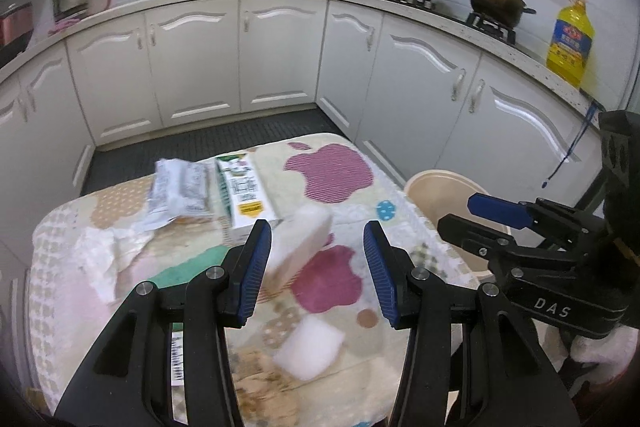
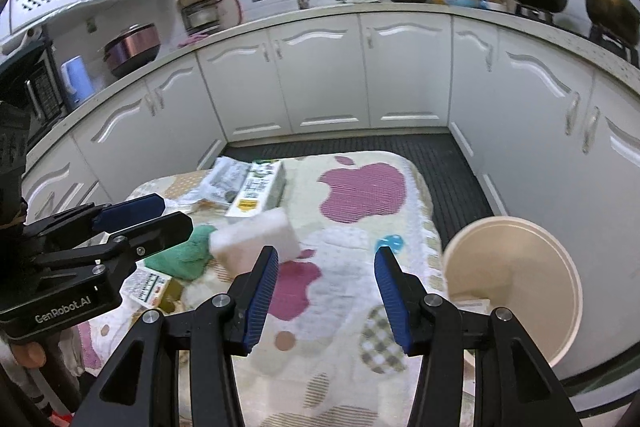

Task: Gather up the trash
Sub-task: 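Move both tools away from the bin toward the trash pile, then grasp the Guilin Watermelon Frost box with the left gripper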

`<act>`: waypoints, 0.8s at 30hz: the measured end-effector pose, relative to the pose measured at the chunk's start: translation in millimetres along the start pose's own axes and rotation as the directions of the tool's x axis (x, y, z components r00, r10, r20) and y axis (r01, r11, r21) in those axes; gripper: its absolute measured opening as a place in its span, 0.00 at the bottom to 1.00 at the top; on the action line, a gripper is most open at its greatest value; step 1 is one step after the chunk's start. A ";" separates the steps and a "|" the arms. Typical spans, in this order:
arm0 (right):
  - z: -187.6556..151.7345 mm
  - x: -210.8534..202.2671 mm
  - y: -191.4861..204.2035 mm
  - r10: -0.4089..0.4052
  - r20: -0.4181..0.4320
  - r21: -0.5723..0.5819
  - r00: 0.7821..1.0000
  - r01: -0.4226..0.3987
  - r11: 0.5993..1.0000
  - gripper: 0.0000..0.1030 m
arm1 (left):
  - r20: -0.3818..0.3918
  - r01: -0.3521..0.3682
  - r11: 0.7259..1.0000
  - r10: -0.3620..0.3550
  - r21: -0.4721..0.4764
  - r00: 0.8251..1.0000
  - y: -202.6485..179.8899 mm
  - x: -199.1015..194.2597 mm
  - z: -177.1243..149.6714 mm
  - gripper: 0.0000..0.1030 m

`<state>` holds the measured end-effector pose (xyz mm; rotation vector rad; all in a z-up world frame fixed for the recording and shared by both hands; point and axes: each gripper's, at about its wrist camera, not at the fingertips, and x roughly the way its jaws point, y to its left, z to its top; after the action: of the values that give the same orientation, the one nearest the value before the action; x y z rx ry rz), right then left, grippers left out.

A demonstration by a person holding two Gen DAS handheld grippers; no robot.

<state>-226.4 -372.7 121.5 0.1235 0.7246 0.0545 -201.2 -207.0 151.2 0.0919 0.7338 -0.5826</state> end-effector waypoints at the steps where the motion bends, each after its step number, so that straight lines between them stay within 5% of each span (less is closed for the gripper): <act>1: 0.7 0.5 2.6 0.007 -0.001 -0.004 1.000 -0.007 1.000 0.47 | 0.000 -0.005 1.000 0.005 -0.005 1.000 4.5 -1.6 -1.1 0.45; 8: 3.4 7.4 20.5 0.050 -0.010 -0.016 0.999 -0.050 0.999 0.48 | 0.003 -0.037 0.999 0.037 -0.039 0.999 32.0 -13.3 -9.9 0.45; 13: 5.0 8.7 33.2 0.063 -0.006 -0.034 0.998 -0.063 0.997 0.57 | 0.007 -0.047 0.997 0.047 -0.066 0.999 51.2 -22.0 -15.7 0.45; 24: 1.9 10.7 47.6 0.089 -0.024 -0.068 0.996 -0.091 0.994 0.58 | -0.024 0.023 0.979 -0.028 -0.200 0.999 112.8 -44.2 -31.6 0.57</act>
<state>-217.5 -324.7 122.1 0.0900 0.7366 0.1670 -186.6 -83.0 143.1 -0.0965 0.8166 -0.5297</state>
